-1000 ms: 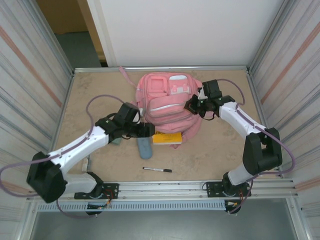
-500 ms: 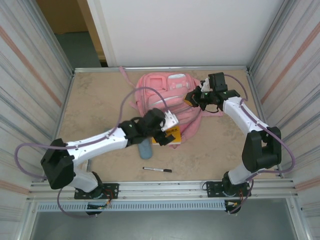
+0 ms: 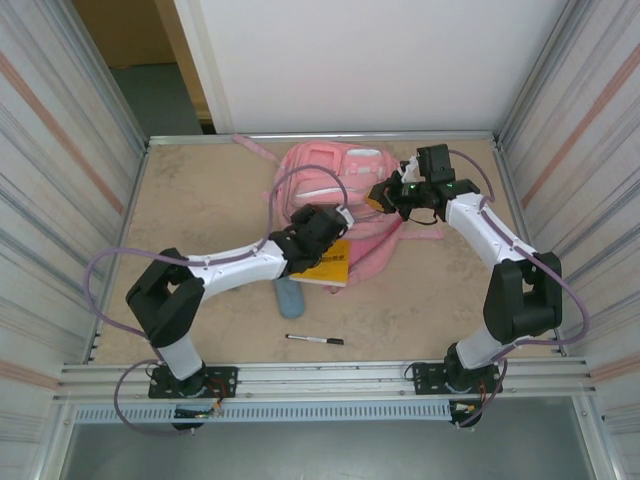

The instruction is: Pack the student bag

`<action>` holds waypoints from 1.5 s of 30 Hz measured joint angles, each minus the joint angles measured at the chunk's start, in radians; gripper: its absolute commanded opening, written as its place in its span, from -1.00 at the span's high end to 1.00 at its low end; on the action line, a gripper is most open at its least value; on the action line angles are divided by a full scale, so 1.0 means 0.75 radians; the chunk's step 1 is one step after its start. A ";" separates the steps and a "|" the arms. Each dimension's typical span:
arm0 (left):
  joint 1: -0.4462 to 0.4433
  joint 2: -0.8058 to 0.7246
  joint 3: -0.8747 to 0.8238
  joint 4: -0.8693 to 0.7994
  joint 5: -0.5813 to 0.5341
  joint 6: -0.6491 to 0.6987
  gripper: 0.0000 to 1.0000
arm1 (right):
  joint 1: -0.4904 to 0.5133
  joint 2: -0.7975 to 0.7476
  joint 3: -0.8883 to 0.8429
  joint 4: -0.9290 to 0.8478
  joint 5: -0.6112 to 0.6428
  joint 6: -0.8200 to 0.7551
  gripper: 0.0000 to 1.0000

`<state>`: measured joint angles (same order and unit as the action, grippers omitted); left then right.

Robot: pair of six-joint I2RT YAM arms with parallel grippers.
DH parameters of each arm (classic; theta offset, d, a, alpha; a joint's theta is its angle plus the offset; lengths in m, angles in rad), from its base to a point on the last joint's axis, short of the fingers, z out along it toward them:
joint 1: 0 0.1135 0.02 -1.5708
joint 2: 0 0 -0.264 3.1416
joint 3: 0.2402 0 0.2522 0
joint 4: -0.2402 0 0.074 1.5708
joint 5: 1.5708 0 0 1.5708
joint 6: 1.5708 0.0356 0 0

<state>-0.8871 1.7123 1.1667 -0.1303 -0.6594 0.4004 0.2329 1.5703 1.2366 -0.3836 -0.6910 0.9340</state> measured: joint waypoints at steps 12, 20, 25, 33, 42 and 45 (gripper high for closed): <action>0.031 -0.003 0.096 -0.170 0.114 -0.052 1.00 | -0.015 -0.379 -0.197 -0.117 0.250 -0.466 -0.17; 0.075 -0.028 0.201 -0.321 0.284 -0.116 1.00 | 0.189 -1.211 -0.507 0.034 0.606 -0.903 -0.86; 0.117 -0.035 0.276 -0.404 0.376 -0.144 1.00 | 0.287 -1.194 -0.580 0.014 0.429 -1.357 -0.92; 0.120 -0.033 0.384 -0.545 0.472 -0.202 0.99 | 0.866 -0.847 -0.536 -0.187 0.490 -2.053 -0.91; 0.129 -0.028 0.469 -0.661 0.578 -0.260 0.92 | 1.039 -0.531 -0.730 0.211 0.876 -2.226 -0.83; 0.138 -0.028 0.481 -0.676 0.609 -0.283 0.92 | 1.075 -0.410 -0.730 0.311 0.958 -2.229 -0.83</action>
<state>-0.7837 1.6909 1.5272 -0.6373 -0.2028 0.1883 1.0393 1.2625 0.6888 -0.1505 0.0277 -0.7380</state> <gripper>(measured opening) 0.104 0.913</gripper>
